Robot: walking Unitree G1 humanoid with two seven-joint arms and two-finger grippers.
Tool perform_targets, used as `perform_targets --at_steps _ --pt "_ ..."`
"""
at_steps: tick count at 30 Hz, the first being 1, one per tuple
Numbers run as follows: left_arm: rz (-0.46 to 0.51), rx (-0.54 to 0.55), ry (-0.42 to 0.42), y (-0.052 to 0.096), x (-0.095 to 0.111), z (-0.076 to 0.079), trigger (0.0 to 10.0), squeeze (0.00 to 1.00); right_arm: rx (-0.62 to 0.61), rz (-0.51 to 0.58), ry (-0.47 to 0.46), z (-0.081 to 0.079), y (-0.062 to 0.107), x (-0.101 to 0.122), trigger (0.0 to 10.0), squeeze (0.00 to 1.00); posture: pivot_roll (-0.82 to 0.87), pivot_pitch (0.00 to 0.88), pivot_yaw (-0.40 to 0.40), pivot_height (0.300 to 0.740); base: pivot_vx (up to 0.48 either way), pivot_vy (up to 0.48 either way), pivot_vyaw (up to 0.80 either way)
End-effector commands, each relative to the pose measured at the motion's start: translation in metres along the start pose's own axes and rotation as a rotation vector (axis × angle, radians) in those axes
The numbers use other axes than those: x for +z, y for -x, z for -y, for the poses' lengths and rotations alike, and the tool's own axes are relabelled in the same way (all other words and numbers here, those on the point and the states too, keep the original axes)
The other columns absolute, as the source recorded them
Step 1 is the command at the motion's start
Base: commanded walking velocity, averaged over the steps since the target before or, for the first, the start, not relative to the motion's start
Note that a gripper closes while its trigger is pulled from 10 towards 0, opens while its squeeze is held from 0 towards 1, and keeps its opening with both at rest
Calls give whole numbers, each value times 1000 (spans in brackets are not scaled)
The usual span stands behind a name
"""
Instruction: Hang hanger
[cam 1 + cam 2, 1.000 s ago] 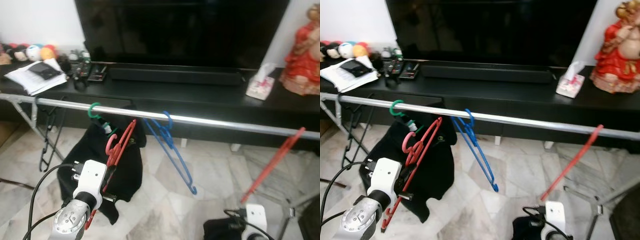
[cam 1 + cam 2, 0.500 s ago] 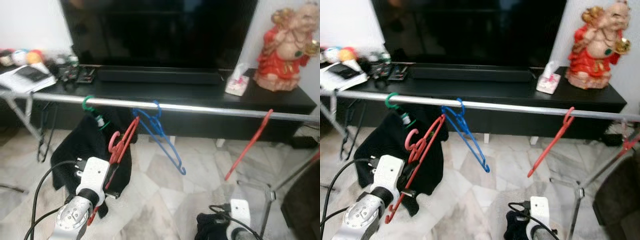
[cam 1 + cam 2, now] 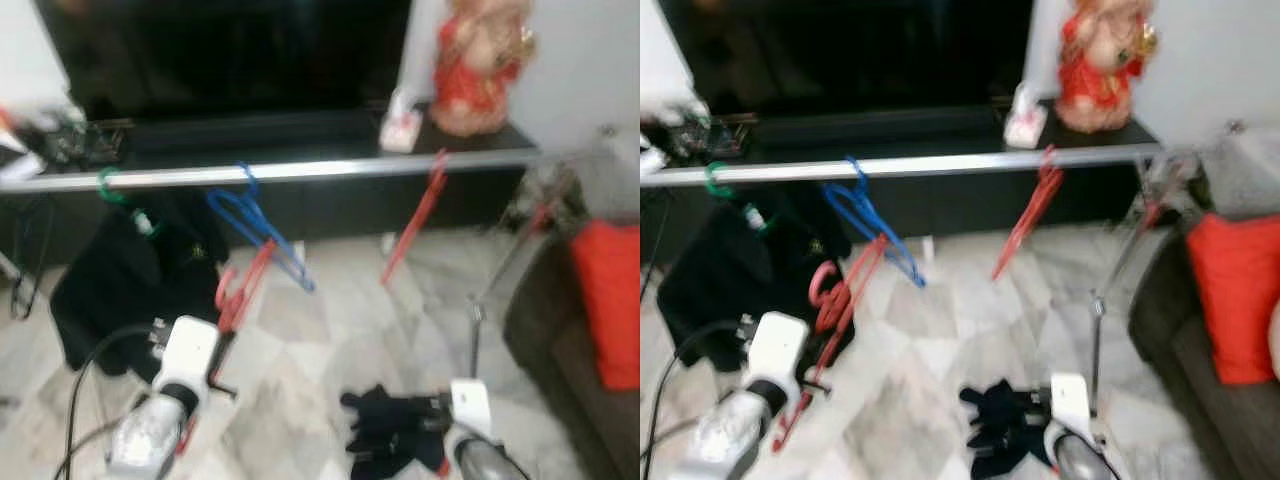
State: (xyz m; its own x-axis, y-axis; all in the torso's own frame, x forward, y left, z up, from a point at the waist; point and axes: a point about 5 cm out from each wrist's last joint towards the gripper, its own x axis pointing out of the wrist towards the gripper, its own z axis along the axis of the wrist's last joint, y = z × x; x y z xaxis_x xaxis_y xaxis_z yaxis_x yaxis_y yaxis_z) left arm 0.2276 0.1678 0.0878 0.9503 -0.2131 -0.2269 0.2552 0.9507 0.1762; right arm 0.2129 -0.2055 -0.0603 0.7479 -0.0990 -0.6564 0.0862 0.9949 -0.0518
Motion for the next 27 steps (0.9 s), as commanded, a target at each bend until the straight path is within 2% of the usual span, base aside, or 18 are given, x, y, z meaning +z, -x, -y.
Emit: perform_targets --at_steps 1,4,11,14,17,18,20,27 --pt "10 21 -19 1 3 -5 10000 0 18 44 -7 -3 -1 7 10000 0 -134 0 -4 740 -281 0 -756" --pt "8 25 -17 1 3 -5 10000 0 22 53 -4 -4 -1 9 10000 0 -132 0 -5 740 -281 0 -781" --pt "1 36 -16 2 1 -6 10000 0 26 84 1 -17 -8 29 10000 0 -131 0 -7 740 -282 0 0" --pt "-1 36 -17 1 1 -6 10000 0 26 96 0 -17 -8 32 10000 0 -134 2 -7 740 -281 0 0" --pt "-1 38 -17 1 1 -6 10000 0 16 98 0 0 -7 32 10000 0 -133 2 -7 740 -281 0 0" --pt "-1 38 -17 1 1 -6 10000 0 16 98 0 0 -7 32 10000 0 -133 2 -7 740 -281 0 0" --pt "-2 40 -15 1 0 -6 10000 0 -1 85 3 19 -6 31 10000 0 -133 5 -8 740 -281 0 0" --pt "-5 43 -13 1 0 -6 10000 0 -13 80 -1 33 -5 34 10000 0 -134 8 -9 740 -282 0 0"
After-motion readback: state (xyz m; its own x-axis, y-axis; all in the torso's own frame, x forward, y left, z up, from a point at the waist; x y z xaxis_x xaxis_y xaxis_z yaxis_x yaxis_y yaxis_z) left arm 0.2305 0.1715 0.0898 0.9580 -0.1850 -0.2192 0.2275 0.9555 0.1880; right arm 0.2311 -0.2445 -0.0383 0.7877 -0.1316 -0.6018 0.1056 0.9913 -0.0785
